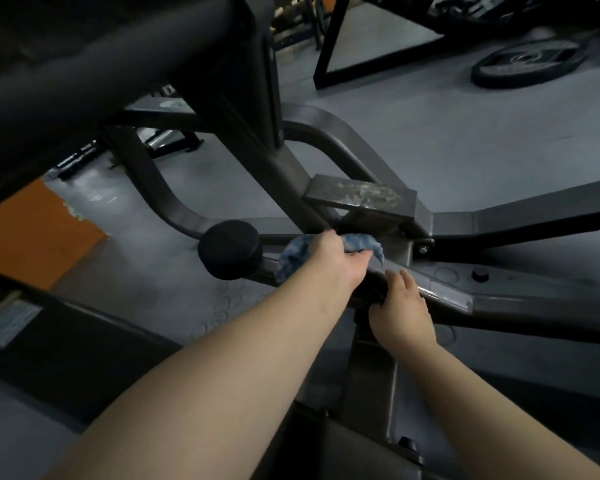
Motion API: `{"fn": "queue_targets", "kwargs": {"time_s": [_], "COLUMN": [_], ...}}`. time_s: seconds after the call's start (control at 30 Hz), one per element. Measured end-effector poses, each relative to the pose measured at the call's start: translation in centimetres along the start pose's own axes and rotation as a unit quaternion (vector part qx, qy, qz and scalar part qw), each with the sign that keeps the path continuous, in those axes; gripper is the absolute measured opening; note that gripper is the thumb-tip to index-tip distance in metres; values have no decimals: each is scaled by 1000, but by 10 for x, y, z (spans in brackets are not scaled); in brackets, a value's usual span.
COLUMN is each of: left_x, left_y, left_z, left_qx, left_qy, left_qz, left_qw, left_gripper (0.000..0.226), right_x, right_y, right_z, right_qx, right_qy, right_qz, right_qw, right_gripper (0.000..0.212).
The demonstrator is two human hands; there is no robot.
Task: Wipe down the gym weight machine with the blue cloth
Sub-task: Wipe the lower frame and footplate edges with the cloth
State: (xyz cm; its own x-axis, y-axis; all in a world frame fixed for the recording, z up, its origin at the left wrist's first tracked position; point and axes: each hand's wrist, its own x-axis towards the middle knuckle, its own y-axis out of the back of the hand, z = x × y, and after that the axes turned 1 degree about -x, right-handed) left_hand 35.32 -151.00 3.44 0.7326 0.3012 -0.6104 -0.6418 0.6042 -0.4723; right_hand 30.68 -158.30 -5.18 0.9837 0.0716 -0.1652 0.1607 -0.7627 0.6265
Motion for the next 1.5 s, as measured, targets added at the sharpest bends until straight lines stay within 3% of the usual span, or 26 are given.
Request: {"fn": "queue_targets", "kwargs": {"time_s": [0.1, 0.17, 0.23, 0.3, 0.37, 0.43, 0.53, 0.6, 0.67, 0.73, 0.8, 0.9, 1.03, 1.13, 1.27, 1.37, 1.43, 1.5], "left_x": [-16, -26, -29, -33, -34, -35, -41, -46, -48, -46, -44, -48, -51, -54, -60, -62, -62, -63], "left_y": [8, 15, 24, 33, 43, 51, 54, 53, 50, 48, 50, 55, 60, 58, 49, 35, 25, 14], "left_z": [7, 13, 19, 21, 23, 28, 35, 37, 38, 42, 51, 69, 90, 104, 119, 136, 149, 158], "left_qx": [-12, 19, 45, 96, 168, 215, 249, 282, 302, 282, 206, 93, 91, 94, 76, 58, 46, 31], "left_qy": [-14, -29, -45, -53, -60, -69, -88, -84, -111, -153, -189, -178, -160, -167, -203, -242, -277, -308], "left_qz": [-35, -53, -57, -60, -59, -62, -67, -55, -29, 6, 34, 12, 11, 40, 35, 10, -8, -25], "left_qw": [999, 998, 996, 992, 982, 972, 962, 954, 946, 947, 959, 980, 983, 981, 976, 968, 960, 950], "left_gripper": [47, 51, 53, 54, 54, 56, 48, 39, 35, 47, 49, 27, 37, 25, 13, 23, 35, 29], "right_x": [0, 2, 4, 4, 3, -3, -13, -13, -11, -8, -3, 1, 5, 6, 11, 15, 18, 21], "right_y": [7, 10, 12, 14, 19, 25, 30, 28, 28, 30, 33, 36, 41, 51, 65, 75, 81, 88], "right_z": [-17, -31, -43, -50, -53, -57, -64, -70, -77, -85, -89, -87, -90, -99, -113, -127, -137, -147], "right_qx": [99, 246, 456, 574, 615, 616, 577, 541, 499, 474, 467, 431, 329, 229, 172, 206, 259, 302], "right_qy": [1, -44, -107, -137, -133, -85, -11, 4, 30, 48, 54, 83, 124, 174, 229, 240, 233, 224], "right_qz": [43, 13, -79, -153, -163, -175, -229, -209, -150, -105, -103, -82, -53, -15, 69, 134, 166, 179], "right_qw": [994, 968, 880, 793, 760, 764, 784, 814, 853, 873, 876, 895, 935, 958, 956, 939, 923, 909], "right_gripper": [48, 47, 41, 42, 43, 39, 65, 72, 43, 5, 8, 18, 28, 29, 19, 5, 11, 11]}}
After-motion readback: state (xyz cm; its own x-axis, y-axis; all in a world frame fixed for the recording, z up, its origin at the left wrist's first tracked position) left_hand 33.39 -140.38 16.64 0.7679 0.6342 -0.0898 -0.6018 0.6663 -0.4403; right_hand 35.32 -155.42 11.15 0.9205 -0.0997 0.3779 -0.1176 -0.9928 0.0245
